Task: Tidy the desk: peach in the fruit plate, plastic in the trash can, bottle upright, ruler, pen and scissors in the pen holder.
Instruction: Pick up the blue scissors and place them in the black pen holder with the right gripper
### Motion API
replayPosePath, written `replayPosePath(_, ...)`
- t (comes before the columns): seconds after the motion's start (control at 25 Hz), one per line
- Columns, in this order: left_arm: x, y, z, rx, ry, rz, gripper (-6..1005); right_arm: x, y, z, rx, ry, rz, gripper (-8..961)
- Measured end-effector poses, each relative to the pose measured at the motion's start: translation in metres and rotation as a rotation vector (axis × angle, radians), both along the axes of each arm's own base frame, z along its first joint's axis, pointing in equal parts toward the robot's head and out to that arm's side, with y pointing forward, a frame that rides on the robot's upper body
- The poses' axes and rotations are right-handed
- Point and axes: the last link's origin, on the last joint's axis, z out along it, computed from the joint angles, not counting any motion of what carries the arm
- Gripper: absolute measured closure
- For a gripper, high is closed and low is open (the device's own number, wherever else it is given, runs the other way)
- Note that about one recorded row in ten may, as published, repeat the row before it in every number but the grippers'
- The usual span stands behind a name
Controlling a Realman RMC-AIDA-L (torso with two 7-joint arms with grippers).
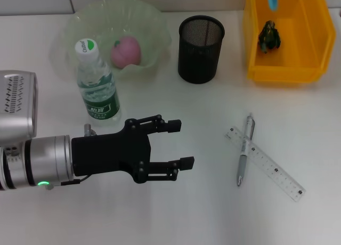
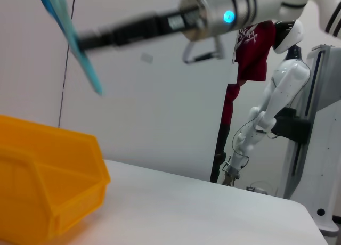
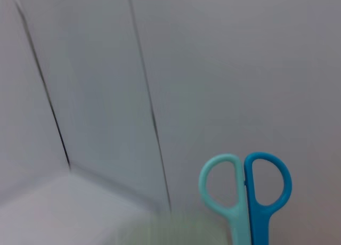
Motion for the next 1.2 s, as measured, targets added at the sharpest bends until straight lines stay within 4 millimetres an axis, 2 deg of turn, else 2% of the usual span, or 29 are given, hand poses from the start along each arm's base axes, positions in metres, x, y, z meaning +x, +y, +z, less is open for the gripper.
replayPosePath(0.24, -0.001, 0.000, -0.001, 0.003, 0.002, 0.005, 185, 0.009, 0.028, -0.033, 0.146, 0.074, 0.192, 745)
replayPosePath(0.44, -0.002, -0.001, -0.001, 0.005, 0.001, 0.009, 186, 0.037, 0.035, -0.081, 0.269, 0.095, 0.269, 744)
replayPosePath(0.48, -0.002, -0.002, -0.002, 0.004, 0.002, 0.010, 186, 0.037, 0.035, -0.081, 0.269, 0.095, 0.269, 744)
replayPosePath(0.68, -0.003, -0.002, -0.002, 0.005, 0.002, 0.013, 186, 0.042, 0.039, -0.112, 0.270, 0.071, 0.253, 744)
replayPosePath(1.0, -0.002, -0.002, -0.002, 0.008, 0.002, 0.009, 186, 0.036, 0.045, -0.135, 0.214, 0.044, 0.215, 745)
replayPosePath(1.2, -0.003, -0.002, -0.002, 0.008, 0.003, 0.008, 186, 0.039, 0.048, -0.144, 0.191, 0.019, 0.170, 745)
